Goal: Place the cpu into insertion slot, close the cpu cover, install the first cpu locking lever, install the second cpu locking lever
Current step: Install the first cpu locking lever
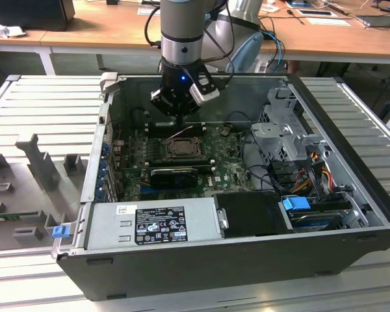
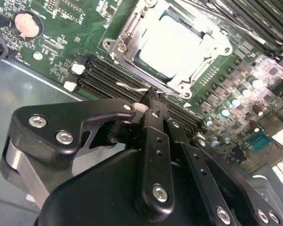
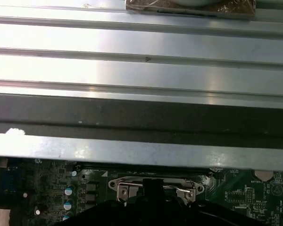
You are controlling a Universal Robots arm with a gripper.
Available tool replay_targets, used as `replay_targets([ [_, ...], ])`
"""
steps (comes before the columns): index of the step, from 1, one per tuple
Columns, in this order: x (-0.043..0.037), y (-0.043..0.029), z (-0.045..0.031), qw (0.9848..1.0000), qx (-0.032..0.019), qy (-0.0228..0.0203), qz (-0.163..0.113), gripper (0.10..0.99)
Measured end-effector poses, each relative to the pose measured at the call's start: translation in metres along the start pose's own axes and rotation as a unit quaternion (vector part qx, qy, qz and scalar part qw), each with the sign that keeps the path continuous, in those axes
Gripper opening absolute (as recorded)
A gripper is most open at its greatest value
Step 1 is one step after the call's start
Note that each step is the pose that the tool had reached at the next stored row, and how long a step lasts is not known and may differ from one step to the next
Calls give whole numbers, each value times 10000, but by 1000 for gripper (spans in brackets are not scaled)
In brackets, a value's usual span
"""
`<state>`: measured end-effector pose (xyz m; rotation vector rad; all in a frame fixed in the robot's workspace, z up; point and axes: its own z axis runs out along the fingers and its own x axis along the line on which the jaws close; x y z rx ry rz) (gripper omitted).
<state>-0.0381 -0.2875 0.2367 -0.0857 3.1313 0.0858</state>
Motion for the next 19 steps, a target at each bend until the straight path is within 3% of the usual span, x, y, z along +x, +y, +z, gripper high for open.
replay_targets([
  [1,-29,-2,20,10000,-9,0,-21,106],
  [5,-45,-2,48,9999,-135,-3,-107,106],
  [10,-51,1,143,9998,-162,-3,-129,106],
  [19,-112,15,201,9998,-165,-2,-133,106],
])
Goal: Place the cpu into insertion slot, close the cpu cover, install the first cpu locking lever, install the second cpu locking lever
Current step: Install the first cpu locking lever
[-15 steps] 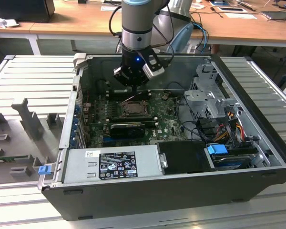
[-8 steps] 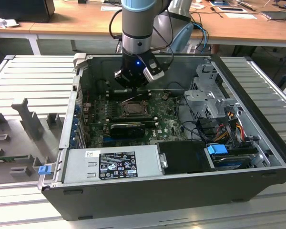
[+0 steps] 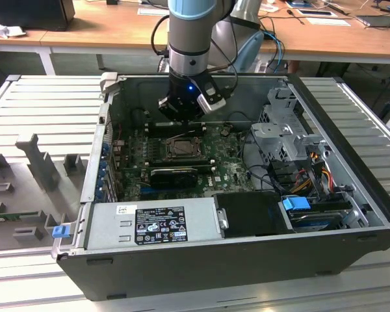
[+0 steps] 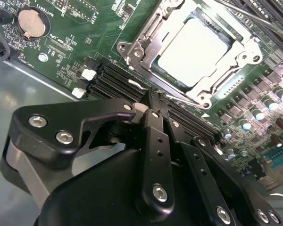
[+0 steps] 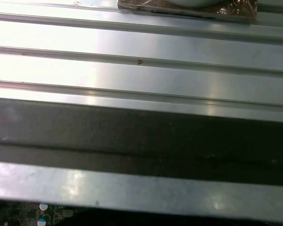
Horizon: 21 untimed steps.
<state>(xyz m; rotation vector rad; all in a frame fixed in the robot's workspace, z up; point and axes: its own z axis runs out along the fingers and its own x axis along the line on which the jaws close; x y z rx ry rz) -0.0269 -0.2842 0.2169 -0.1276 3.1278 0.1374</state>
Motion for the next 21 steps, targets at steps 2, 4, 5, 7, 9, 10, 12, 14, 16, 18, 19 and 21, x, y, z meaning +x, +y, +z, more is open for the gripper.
replay_targets([
  [2,-11,3,6,10000,0,0,-2,106],
  [4,-24,4,13,10000,0,1,-3,106],
  [5,-31,3,18,10000,0,0,-3,106],
  [7,-43,1,27,10000,0,1,-3,106],
  [9,-48,0,30,10000,1,1,-3,106],
  [10,-48,0,33,10000,0,1,-2,106],
  [12,-54,-2,49,10000,0,0,-4,106],
  [14,-70,-5,70,10000,0,0,-3,106],
  [16,-79,-7,79,10000,0,0,-3,106],
  [18,-86,-8,88,10000,0,0,-3,106],
  [19,-89,-9,93,10000,0,0,-3,106],
  [21,-90,-11,104,10000,0,0,-2,106],
])
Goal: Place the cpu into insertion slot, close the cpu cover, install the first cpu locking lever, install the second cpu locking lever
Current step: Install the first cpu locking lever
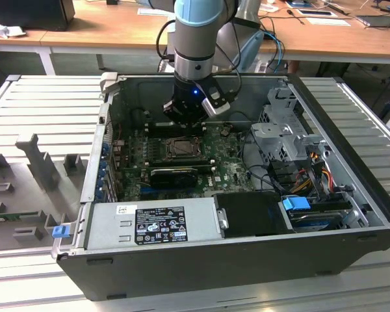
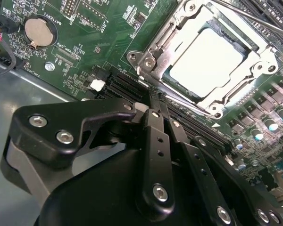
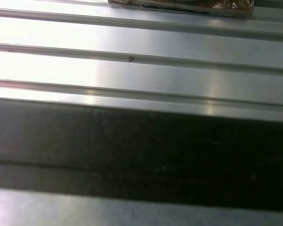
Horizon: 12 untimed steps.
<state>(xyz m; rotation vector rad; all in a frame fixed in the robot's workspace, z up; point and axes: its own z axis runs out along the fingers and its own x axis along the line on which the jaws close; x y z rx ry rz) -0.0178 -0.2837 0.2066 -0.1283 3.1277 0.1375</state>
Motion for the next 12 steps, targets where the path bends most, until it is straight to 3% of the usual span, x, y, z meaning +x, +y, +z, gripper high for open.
replay_targets([
  [12,1,-35,45,10000,-2,0,-1,106],
])
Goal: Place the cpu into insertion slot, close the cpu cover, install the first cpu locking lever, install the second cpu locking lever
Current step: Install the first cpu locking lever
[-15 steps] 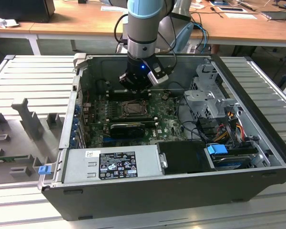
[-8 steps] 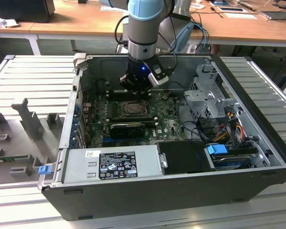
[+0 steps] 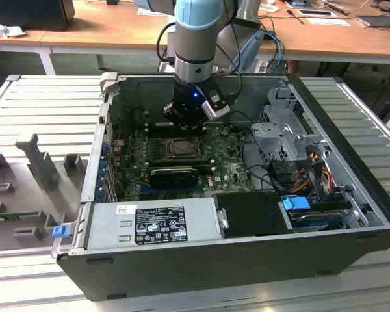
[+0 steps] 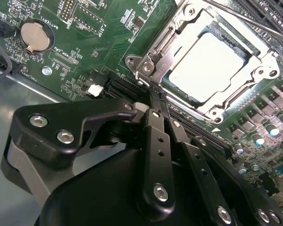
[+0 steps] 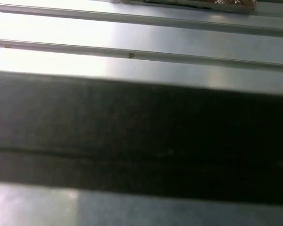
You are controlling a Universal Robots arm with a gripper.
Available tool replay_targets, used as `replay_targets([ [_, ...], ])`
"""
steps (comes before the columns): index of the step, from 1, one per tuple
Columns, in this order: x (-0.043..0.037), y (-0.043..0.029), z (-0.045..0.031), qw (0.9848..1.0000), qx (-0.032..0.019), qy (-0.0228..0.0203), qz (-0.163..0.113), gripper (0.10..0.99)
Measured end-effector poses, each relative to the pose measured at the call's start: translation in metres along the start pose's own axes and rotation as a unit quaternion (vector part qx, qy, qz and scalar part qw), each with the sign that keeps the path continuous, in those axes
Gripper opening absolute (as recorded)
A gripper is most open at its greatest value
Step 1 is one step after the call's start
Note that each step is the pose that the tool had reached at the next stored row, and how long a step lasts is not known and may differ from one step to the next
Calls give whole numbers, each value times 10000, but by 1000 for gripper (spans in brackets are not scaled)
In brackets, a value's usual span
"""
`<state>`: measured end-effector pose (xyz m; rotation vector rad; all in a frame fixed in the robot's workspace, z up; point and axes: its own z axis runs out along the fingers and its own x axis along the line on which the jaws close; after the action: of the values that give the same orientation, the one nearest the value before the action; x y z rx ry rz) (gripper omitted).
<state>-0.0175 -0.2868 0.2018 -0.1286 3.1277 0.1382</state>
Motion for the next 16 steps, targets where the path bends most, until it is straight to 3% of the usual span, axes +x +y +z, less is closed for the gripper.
replay_targets([
  [2,1,-9,6,10000,-16,0,0,106],
  [5,1,-10,9,10000,-81,-7,1,106],
  [10,-1,2,-127,10000,-82,-7,0,106],
  [16,3,-52,-133,10000,-82,-6,0,106],
])
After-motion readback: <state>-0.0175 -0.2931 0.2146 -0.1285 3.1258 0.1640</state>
